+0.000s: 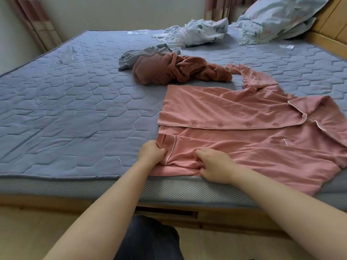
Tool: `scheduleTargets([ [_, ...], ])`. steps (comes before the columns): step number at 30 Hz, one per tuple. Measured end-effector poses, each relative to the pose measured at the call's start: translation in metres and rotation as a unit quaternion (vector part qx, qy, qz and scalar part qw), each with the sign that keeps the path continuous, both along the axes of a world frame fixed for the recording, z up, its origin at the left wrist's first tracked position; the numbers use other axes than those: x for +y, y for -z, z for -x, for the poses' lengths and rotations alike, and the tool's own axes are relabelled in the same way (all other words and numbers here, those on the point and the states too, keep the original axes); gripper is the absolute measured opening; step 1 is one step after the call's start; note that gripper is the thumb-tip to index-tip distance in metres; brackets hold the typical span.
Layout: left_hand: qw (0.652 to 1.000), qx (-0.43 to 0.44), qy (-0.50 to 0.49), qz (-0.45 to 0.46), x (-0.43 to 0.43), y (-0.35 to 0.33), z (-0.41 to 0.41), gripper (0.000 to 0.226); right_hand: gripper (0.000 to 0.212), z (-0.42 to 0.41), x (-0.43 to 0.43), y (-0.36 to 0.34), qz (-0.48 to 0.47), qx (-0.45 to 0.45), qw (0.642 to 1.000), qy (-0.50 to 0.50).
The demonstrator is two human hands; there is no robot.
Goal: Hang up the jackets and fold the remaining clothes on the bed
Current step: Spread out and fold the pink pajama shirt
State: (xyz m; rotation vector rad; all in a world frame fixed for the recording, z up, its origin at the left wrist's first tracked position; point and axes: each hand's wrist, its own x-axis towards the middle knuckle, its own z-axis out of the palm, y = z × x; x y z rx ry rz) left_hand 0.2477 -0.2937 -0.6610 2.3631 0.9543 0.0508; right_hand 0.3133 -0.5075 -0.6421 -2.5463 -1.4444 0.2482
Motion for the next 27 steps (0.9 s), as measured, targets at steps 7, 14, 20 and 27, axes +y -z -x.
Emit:
scheduleTargets([
  [7,0.996,-0.057,-0.052,0.052,0.02,0.002,0.007,0.014,0.027,-0.005,-0.011,0.001,0.067,-0.107,0.991,-0.031],
  [14,0.851,-0.258,0.369,-0.271,-0.02,-0.007,0.037,0.034,0.023,-0.005,-0.025,0.007,-0.001,-0.069,0.996,-0.058],
  [20,0.843,-0.185,0.434,-0.259,-0.014,0.005,0.049,0.025,0.017,-0.006,-0.027,0.008,-0.013,-0.057,0.998,-0.014],
  [27,0.95,-0.128,0.193,-0.208,0.006,-0.002,0.052,0.018,0.021,0.005,-0.017,0.015,-0.049,-0.114,0.986,0.111],
])
